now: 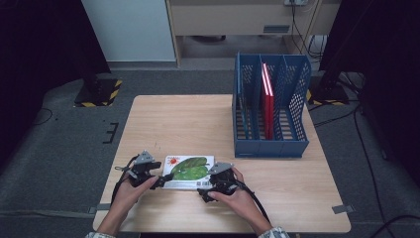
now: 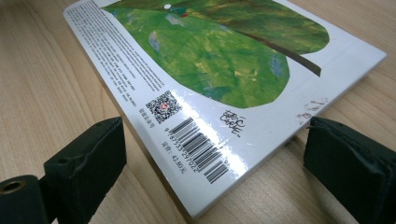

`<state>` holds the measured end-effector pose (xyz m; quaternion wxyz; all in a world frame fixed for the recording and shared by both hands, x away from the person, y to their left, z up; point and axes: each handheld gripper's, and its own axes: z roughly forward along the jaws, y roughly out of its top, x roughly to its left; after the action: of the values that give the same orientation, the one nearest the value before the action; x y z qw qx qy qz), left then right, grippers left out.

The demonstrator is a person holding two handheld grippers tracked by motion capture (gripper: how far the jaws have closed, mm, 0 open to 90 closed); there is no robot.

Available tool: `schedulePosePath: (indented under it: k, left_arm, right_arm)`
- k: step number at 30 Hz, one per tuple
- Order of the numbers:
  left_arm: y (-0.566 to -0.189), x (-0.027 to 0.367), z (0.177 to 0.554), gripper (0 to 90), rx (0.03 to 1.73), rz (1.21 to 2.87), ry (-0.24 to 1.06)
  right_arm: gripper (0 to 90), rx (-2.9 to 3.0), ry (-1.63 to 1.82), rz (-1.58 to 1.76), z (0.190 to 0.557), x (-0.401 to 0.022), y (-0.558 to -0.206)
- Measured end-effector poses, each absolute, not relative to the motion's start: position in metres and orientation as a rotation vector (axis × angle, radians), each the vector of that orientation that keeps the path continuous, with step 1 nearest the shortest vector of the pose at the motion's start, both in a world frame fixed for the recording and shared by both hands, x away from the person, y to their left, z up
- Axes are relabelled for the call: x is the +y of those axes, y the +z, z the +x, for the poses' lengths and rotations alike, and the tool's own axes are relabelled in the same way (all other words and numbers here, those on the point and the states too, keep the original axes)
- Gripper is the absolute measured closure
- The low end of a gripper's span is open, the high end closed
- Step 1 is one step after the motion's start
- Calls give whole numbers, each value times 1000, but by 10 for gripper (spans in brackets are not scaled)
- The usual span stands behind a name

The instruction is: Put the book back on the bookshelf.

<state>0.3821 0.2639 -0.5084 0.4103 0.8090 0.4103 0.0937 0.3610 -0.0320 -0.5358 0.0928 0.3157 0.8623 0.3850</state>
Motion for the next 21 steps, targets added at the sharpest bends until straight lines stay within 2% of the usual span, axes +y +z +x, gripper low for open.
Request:
schedulePosePath:
  k: [9, 21]
  left_arm:
    - [-518, 265, 422, 227, 1080, 2054, 181]
    - [-523, 259, 438, 236, 1104, 2077, 67]
  right_arm:
    - [78, 2562, 1148, 938, 360, -34, -536]
    - [77, 2565, 1148, 928, 359, -33, -536]
